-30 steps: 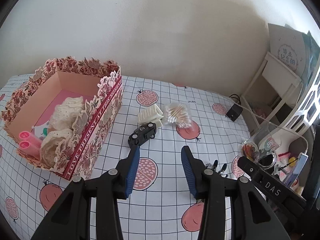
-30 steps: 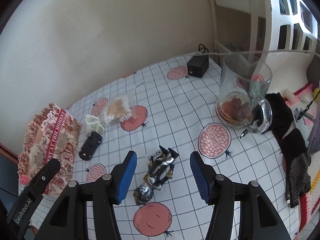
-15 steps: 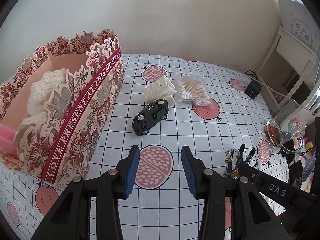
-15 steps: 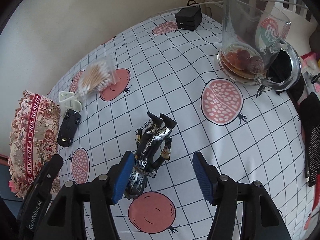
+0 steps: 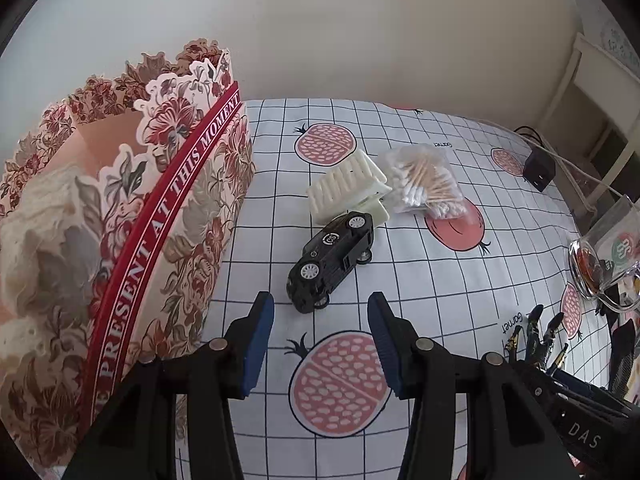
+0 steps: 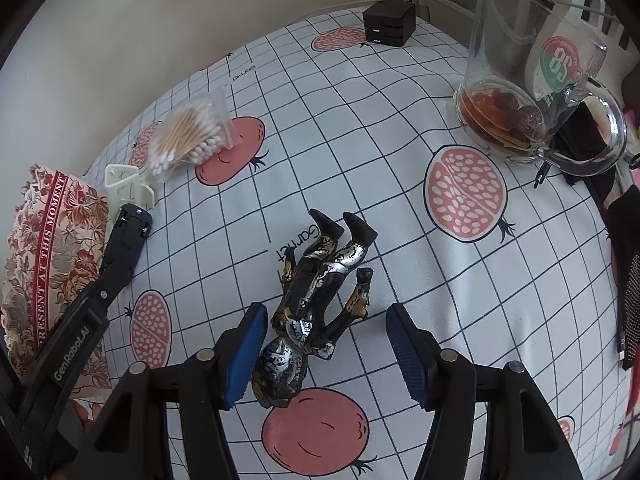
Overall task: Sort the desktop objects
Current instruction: 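Move the right gripper to the metal robot toy while the left approaches the black car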
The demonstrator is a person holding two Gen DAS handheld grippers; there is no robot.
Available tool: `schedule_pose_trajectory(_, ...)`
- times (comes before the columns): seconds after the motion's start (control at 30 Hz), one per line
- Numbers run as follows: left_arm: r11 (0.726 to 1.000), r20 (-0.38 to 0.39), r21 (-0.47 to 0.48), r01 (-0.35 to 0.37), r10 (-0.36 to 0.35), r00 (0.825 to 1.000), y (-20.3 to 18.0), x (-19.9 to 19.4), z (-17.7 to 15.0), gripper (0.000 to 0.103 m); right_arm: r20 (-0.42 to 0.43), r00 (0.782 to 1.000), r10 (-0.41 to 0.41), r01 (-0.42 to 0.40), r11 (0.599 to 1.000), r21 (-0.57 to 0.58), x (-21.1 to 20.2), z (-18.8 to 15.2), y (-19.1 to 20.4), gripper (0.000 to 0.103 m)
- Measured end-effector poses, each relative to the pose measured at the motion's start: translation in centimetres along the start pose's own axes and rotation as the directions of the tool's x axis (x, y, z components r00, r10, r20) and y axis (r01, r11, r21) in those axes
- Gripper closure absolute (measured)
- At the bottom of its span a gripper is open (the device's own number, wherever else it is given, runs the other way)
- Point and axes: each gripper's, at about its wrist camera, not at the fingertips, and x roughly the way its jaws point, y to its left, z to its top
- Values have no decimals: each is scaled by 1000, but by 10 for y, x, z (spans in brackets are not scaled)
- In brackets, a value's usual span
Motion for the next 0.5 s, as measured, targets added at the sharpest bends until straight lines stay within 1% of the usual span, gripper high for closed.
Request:
schedule_pose_trajectory(0.07,1000,-7,-2,8,-8,1000,1,8,4,53,1,1000,-11,11,1000,-10,0,0,1,38)
schedule_pose_trajectory(0.17,999,-17,-5,39,-39,999,1,20,9,53,5,1000,-24,24,1000,-16,-1,-1,3,38)
schedule_pose_trajectory(0.3,999,-19,10,31,-31,999,-3,33,14,53,8,999,-38,38,999,-26,-2,-2,5,38)
schedule_pose_trajectory(0.43,999,-4,38,11,-11,1000,-6,34,14,53,11,999,-39,40,999,-22,-4,-3,4,38)
schedule_pose_trajectory(0.5,999,2,42,-2,2,1000,-7,34,14,56,11,999,-40,40,999,-23,-5,-3,4,38)
